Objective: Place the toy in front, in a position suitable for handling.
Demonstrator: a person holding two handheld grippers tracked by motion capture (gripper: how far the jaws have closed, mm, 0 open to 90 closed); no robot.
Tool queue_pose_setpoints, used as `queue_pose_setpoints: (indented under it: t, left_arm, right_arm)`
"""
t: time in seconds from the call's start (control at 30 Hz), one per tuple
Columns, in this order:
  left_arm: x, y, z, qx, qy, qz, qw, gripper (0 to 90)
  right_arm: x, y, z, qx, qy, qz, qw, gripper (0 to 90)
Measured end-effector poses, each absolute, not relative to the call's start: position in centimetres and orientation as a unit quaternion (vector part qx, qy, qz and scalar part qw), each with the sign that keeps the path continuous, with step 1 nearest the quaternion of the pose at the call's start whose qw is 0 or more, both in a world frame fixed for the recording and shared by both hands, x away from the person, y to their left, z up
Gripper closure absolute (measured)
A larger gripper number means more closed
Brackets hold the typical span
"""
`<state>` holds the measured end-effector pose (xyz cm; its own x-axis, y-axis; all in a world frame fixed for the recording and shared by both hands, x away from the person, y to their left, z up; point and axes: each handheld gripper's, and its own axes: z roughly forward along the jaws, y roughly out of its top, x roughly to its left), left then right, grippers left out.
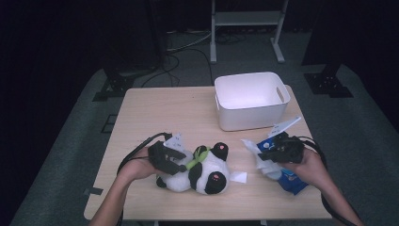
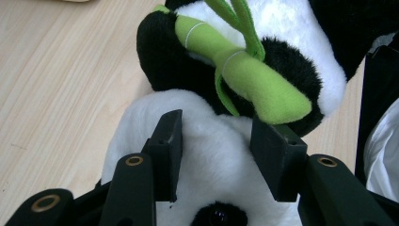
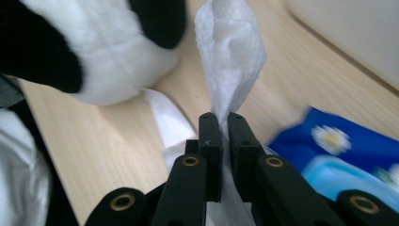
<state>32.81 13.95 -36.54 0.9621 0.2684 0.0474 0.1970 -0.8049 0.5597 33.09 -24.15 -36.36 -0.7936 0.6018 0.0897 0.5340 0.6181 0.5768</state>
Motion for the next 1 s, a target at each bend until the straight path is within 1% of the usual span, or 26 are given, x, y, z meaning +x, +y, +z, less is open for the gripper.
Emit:
queue_pose_setpoints:
  t: [0.33,0.53,0.7,0.87,1.0]
  left_arm:
    - [32.9,13.8,-36.5,0.949,0.124,0.063,0.283,52.6]
    - [32.9,13.8,-36.5,0.949,0.124,0.062,0.283,52.4]
    - [32.9,13.7,-36.5,0.949,0.124,0.063,0.283,50.6]
    - [32.9,13.7,-36.5,0.949,0.124,0.062,0.284,49.2]
    - [32.9,13.7,-36.5,0.948,0.124,0.061,0.286,48.9]
  right_arm:
    - [33.8,-28.8,-37.5,0.382,0.874,0.292,0.077,83.8]
    - [34.4,-30.4,-38.6,0.411,0.861,0.289,0.078,76.1]
    - [34.4,-30.3,-38.3,0.414,0.86,0.286,0.084,62.7]
    - [34.3,-29.8,-37.6,0.406,0.861,0.293,0.088,58.4]
    - [34.3,-29.2,-37.1,0.399,0.863,0.297,0.091,58.0]
